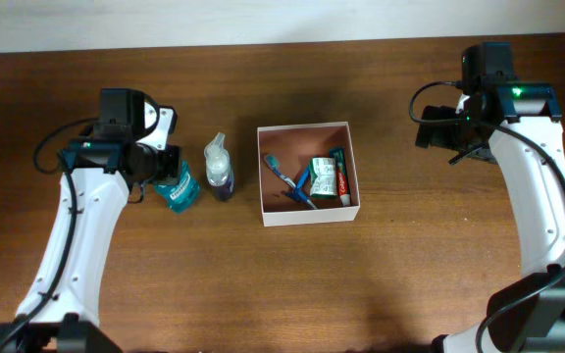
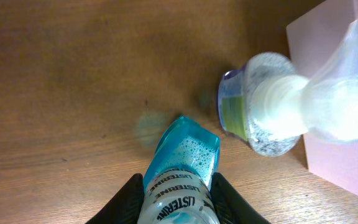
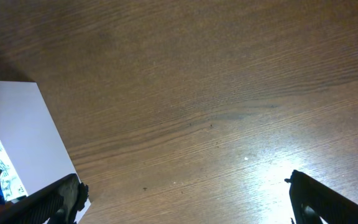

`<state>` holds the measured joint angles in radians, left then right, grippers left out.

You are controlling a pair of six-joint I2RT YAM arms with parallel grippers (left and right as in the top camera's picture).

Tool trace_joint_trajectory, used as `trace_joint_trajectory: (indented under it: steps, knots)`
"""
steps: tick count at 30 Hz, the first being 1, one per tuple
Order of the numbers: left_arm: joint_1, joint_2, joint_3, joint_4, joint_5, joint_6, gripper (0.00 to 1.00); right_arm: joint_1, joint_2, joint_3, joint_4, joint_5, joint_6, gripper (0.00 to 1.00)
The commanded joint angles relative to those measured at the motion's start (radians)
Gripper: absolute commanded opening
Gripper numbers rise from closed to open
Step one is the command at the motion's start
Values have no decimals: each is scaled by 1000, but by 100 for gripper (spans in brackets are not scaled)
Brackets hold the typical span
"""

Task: Pack container
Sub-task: 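Lift the mouthwash bottle and lower it into the box's back corner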

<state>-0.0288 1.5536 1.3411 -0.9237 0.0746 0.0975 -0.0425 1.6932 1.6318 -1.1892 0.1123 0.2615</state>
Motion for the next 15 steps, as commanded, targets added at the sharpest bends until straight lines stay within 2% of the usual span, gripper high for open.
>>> trace_joint_trajectory:
  steps: [1,10,15]
  knots:
    - [-2,-87,55,3,14,-6,32,-4,-10,8,0,13,1,98]
    - [-2,-212,61,3,-68,-7,32,-4,-10,8,0,13,1,98]
    - [-2,-275,112,3,-56,-29,28,-4,-10,8,0,13,1,98]
